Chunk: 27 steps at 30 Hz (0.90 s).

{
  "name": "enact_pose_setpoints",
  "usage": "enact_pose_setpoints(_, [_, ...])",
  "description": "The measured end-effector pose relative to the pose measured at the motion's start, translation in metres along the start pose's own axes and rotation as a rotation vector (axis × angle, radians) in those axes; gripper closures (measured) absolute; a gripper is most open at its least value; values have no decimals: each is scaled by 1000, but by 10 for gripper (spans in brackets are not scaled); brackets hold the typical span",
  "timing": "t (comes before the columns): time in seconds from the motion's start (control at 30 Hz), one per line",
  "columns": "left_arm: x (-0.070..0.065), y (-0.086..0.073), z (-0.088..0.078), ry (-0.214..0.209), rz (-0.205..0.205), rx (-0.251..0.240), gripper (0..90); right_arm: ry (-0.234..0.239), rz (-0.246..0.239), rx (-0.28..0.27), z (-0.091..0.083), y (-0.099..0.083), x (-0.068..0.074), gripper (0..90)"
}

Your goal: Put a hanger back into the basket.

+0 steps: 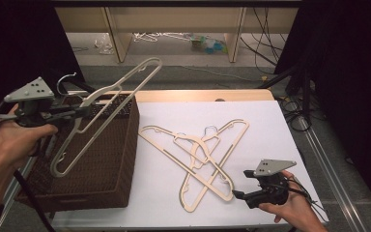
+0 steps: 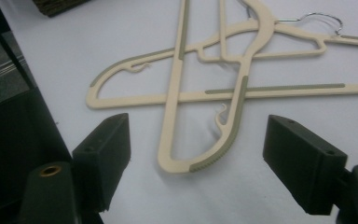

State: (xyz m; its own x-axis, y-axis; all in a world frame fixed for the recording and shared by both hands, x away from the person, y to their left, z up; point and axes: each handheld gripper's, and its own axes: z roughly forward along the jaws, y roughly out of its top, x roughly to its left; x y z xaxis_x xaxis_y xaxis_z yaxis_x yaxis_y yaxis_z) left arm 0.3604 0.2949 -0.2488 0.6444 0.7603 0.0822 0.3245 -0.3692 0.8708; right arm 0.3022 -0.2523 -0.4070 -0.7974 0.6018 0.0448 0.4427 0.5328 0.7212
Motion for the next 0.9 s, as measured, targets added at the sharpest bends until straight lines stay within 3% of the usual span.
enact_pose_setpoints(0.17, [13, -19, -3, 27, -18, 23, 857, -16, 13, -20, -1, 0, -2, 230])
enact_pose_setpoints(0.5, [29, -41, 3, 52, -2, 64, 856, -23, 15, -16, 0, -2, -3, 231])
enact_pose_setpoints(0.67, [37, -54, 6, 72, 2, 109, 857, -22, 14, -15, 0, -3, -4, 234])
enact_pose_setpoints(0.77, [42, -61, 7, 71, 20, 164, 856, -22, 19, -7, 0, -4, -4, 234])
enact_pose_setpoints(0.9, [44, -73, 12, 86, -42, 171, 856, -23, 20, -5, 0, -4, -4, 236])
